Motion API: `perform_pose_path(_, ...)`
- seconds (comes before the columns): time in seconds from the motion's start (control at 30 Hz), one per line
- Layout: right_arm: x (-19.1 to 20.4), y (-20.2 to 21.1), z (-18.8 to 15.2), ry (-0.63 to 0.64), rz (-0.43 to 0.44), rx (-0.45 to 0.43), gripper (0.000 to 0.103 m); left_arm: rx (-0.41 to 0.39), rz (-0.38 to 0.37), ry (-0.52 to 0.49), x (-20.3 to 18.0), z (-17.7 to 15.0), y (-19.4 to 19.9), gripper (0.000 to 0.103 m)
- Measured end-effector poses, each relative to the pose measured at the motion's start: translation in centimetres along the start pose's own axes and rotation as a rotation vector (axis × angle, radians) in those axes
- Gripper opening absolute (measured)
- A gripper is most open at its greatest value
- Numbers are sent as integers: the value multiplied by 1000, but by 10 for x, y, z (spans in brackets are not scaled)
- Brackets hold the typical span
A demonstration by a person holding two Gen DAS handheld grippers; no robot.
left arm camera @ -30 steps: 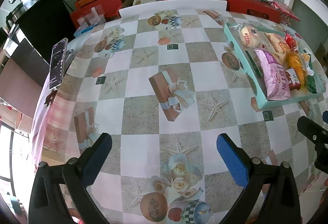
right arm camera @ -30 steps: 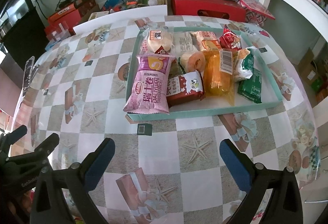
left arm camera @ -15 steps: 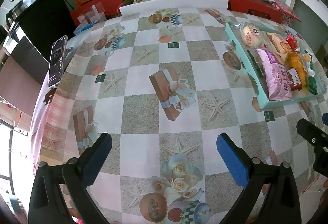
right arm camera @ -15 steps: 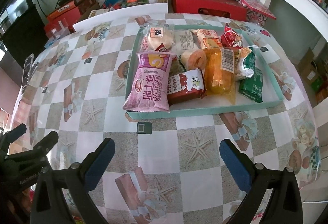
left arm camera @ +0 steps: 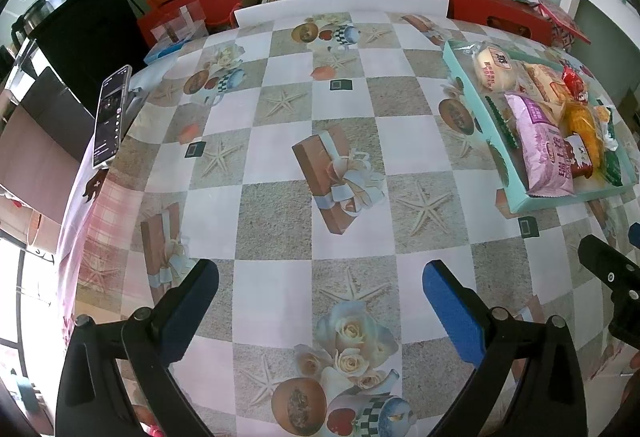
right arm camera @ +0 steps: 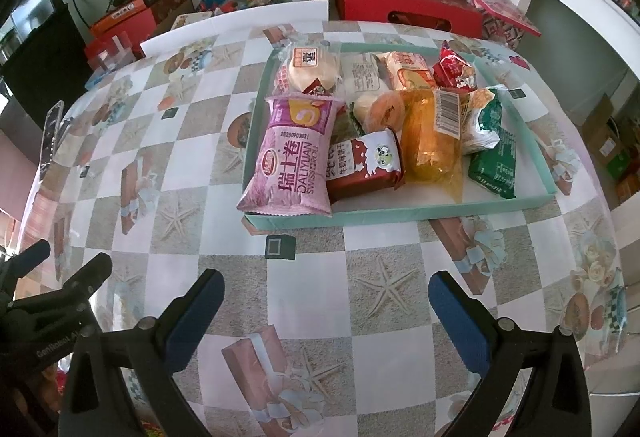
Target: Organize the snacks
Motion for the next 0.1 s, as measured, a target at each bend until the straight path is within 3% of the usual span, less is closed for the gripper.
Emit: perform_pose_path(0.1,0,-1,0,2,3,2,103,2,-4,4,1,1,-1,102)
Point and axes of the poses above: each gripper's, at about its wrist camera, not at the fingertips, and y roughly against the way its jaws point, x to its left, z to its top, the point moved 3 cm from there along -y, roughly the way its jaws point, and after that the axes turned 2 degrees about -y, right-handed, at the moved point
